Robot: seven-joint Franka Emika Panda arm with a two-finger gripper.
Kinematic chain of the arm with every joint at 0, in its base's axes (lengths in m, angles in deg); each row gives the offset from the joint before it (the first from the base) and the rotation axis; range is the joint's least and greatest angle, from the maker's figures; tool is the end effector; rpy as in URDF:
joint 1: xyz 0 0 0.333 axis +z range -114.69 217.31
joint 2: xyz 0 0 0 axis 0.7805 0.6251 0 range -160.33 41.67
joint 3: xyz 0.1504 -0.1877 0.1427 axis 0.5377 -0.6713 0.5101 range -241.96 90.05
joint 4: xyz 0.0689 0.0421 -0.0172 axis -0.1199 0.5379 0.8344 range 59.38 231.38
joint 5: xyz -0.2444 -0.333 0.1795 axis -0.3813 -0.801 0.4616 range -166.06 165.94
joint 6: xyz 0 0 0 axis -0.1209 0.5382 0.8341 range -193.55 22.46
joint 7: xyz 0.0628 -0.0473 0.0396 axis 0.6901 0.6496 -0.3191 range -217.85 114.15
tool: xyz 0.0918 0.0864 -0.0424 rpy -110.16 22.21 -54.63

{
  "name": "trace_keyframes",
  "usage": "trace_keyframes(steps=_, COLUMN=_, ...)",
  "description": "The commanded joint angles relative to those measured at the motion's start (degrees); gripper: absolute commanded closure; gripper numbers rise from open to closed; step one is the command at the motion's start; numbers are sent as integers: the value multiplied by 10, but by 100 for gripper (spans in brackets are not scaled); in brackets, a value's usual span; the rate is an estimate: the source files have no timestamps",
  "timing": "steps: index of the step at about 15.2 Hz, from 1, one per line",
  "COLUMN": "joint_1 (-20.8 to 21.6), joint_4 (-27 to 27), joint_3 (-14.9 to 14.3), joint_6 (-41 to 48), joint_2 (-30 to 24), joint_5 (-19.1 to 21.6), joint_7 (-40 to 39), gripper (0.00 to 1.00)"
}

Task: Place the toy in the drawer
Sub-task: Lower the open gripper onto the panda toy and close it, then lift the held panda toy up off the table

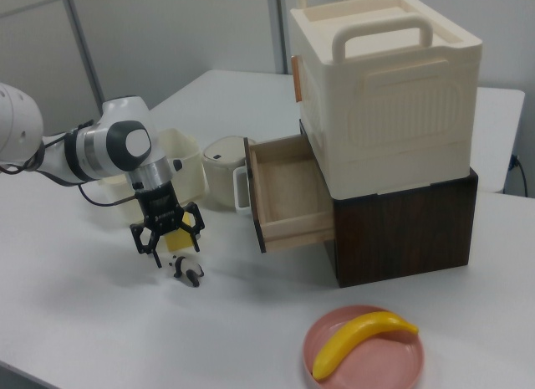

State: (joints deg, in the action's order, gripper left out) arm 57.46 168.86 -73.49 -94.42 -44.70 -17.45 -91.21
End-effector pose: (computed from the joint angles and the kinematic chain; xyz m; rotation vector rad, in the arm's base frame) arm 0.6065 0.0677 0.2286 2.5746 1.4058 -0.3974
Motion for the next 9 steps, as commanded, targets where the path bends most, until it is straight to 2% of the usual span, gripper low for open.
trace_keyframes(steps=1, joint_1=15, joint_4=16, joint_3=-4, joint_6=-20, joint_2=1, joint_5=-20, joint_7=-19, gripper=31)
trace_keyframes(steps=2, joint_1=19, joint_4=16, joint_3=-4, joint_6=-20, joint_2=4, joint_5=-21, joint_7=-33, gripper=44)
trace_keyframes(steps=3, joint_1=19, joint_4=17, joint_3=-4, joint_6=-19, joint_2=3, joint_5=-21, joint_7=-55, gripper=63)
trace_keyframes(steps=4, joint_1=19, joint_4=15, joint_3=-4, joint_6=-13, joint_2=2, joint_5=-20, joint_7=-65, gripper=98)
trace_keyframes(steps=9, joint_1=20, joint_4=-10, joint_3=-4, joint_6=34, joint_2=-28, joint_5=-12, joint_7=-70, gripper=100)
